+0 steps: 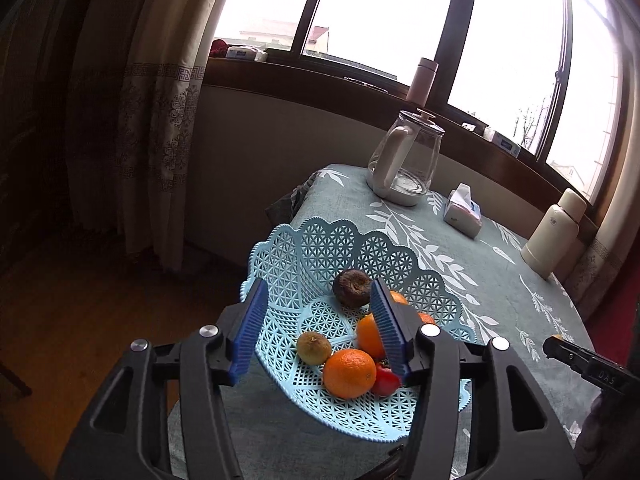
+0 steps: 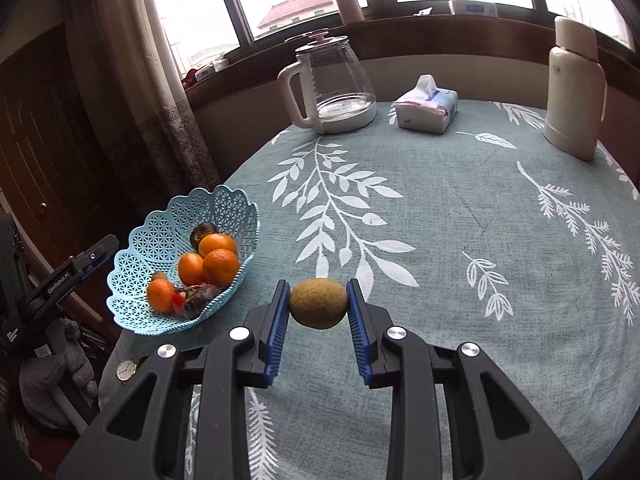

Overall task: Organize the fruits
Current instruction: 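Carry the kiwi over the basket with the right tool and open it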

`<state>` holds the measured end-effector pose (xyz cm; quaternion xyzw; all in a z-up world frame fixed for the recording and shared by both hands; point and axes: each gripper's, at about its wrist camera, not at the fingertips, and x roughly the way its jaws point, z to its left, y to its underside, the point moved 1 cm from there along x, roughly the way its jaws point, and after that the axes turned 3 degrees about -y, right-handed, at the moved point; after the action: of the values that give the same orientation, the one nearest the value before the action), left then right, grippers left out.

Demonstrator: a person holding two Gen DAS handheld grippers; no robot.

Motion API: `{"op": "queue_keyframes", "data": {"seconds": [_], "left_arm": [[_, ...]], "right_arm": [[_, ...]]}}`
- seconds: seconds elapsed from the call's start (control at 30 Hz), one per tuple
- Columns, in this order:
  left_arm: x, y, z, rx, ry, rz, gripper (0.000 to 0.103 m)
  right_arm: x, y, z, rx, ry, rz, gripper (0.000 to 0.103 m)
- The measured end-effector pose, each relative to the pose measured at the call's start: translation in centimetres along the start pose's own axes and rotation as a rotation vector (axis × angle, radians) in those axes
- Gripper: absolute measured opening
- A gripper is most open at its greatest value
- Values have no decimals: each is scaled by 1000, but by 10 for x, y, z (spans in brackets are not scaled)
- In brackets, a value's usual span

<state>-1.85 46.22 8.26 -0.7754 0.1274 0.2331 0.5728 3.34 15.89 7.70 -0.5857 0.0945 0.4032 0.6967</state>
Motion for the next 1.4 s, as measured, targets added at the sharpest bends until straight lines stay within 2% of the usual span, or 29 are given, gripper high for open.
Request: {"op": "queue_keyframes", "data": {"seconds": [0.13,0.33,0.5,0.63,0.73,0.9,1.0,1.03,1.13,1.2,1.4], "left_arm": [[-2,2,3,-14,2,-6,67],[-7,3,7,-17,0,-22,67],[-11,4,9,-20,15,-31,68],[-13,5,7,-12,24,-34,69],[-14,5,8,-16,27,-40,80],[-15,4,13,-35,27,-37,83],[-15,5,11,-19,18,-37,86],[-15,5,10,-11,15,-39,91],[-17,6,5,13,-2,-51,98],[-19,6,3,31,-20,-64,99],[-21,9,-7,101,-85,-88,100]], "right_arm": [[8,-8,32,-45,-69,19,29],[30,-13,81,-108,-166,63,29],[52,-9,111,-152,-194,104,29],[64,-5,121,-168,-196,131,29],[68,-2,120,-161,-190,139,30],[66,-3,111,-128,-178,131,33],[60,-1,107,-130,-151,100,44],[58,-1,106,-137,-137,87,48],[51,2,102,-148,-92,46,63],[48,3,101,-165,-61,28,65],[41,11,90,-193,4,-3,79]]}}
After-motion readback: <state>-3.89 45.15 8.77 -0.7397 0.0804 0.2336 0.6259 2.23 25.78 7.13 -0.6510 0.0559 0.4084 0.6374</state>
